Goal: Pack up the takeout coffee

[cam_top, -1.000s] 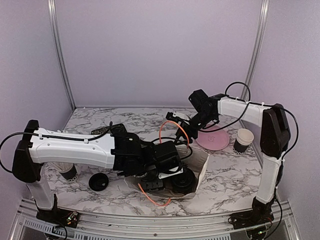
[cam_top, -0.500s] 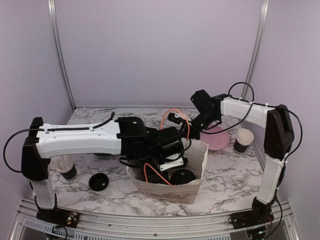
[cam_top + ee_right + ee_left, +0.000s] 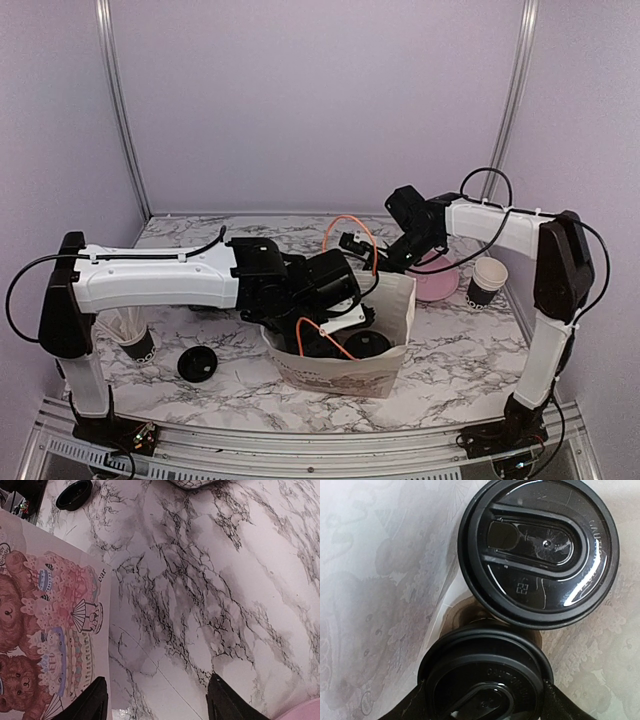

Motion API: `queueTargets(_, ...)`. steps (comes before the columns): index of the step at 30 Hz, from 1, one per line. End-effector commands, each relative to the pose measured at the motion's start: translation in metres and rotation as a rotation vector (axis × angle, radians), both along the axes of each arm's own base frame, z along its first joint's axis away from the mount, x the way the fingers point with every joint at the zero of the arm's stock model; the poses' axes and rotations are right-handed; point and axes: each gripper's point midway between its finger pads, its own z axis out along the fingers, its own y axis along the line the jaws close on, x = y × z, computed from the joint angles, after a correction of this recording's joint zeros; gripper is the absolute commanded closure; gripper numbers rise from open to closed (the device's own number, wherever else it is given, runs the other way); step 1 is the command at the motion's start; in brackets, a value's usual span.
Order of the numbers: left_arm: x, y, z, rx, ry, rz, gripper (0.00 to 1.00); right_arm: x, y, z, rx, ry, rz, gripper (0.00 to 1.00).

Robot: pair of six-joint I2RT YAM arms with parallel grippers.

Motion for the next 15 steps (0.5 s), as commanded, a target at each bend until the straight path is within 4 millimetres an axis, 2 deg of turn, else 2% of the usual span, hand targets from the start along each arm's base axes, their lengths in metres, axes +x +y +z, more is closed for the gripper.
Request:
queueTargets(1, 0.012, -0.003, -0.015, -0.011, -0.029, 0.001, 0.56, -0.002, 0.0, 0.017, 0.038, -0.006, -0.006, 0.34)
queueTargets(4, 0.012, -0.005, -0.01, -0.027, -0.023, -0.003, 0.51, -0.002, -0.001, 0.021, 0.04, -0.007, -0.009, 0.34)
queueTargets(11, 0.004, -0.006, 0.016, -0.082, 0.006, 0.001, 0.27, -0.005, -0.001, 0.024, 0.044, -0.001, -0.003, 0.34)
queueTargets(12, 0.003, -0.006, 0.018, -0.085, 0.01, 0.001, 0.23, -0.007, -0.001, 0.024, 0.045, 0.002, 0.0, 0.34)
queueTargets(14, 0.002, -0.006, 0.022, -0.091, 0.02, 0.0, 0.04, -0.007, -0.001, 0.023, 0.046, 0.007, 0.003, 0.34)
queueTargets(15, 0.001, -0.007, 0.024, -0.095, 0.023, -0.002, 0.01, -0.007, -0.001, 0.022, 0.045, 0.008, 0.005, 0.34)
